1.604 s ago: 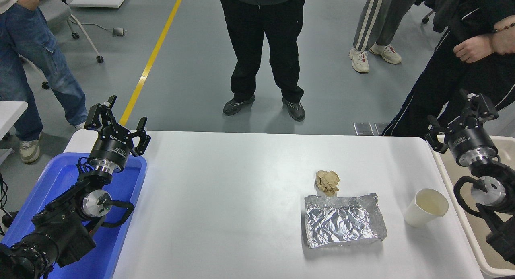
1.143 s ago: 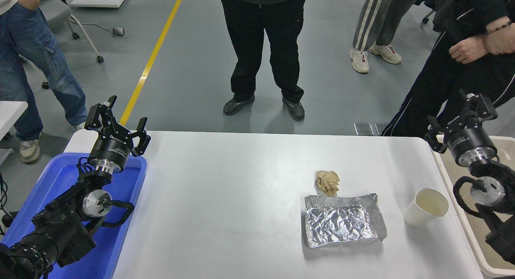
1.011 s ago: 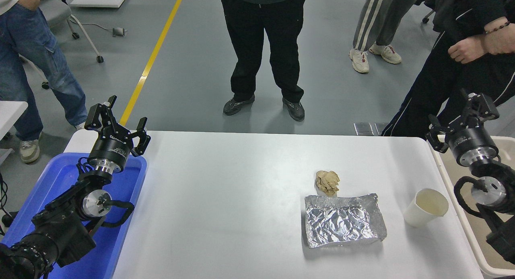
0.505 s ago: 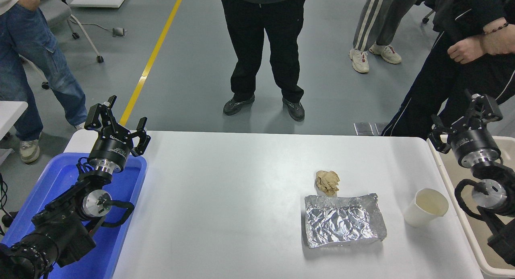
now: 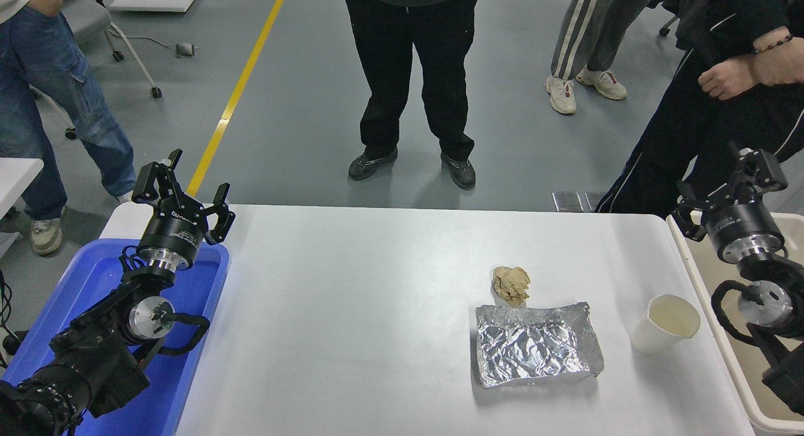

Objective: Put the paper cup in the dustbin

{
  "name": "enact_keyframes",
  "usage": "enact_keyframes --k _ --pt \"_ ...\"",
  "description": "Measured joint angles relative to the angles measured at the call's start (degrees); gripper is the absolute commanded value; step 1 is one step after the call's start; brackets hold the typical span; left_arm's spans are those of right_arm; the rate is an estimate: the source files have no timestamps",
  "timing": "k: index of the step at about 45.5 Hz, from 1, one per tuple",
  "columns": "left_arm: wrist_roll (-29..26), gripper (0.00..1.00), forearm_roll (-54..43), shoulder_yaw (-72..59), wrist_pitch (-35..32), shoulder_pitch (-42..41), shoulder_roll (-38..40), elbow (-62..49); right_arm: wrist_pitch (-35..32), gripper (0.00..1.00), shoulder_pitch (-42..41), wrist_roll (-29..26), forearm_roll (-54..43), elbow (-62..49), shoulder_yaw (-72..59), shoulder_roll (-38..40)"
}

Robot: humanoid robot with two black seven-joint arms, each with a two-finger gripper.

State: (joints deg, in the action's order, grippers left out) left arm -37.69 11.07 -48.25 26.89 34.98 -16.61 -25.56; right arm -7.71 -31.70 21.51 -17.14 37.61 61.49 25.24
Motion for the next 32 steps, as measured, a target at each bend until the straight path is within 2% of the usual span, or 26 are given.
enact_keyframes --k 19,32 --pt "-0.01 1.0 0.0 0.0 0.0 0.0 0.0 0.0 0.33 1.0 -0.32 0.02 -0.03 0.06 -0.61 0.71" --pt "-0.01 1.0 0.0 0.0 0.0 0.0 0.0 0.01 0.87 1.0 -3.85 -0.03 -0.16 0.03 -10.89 5.93"
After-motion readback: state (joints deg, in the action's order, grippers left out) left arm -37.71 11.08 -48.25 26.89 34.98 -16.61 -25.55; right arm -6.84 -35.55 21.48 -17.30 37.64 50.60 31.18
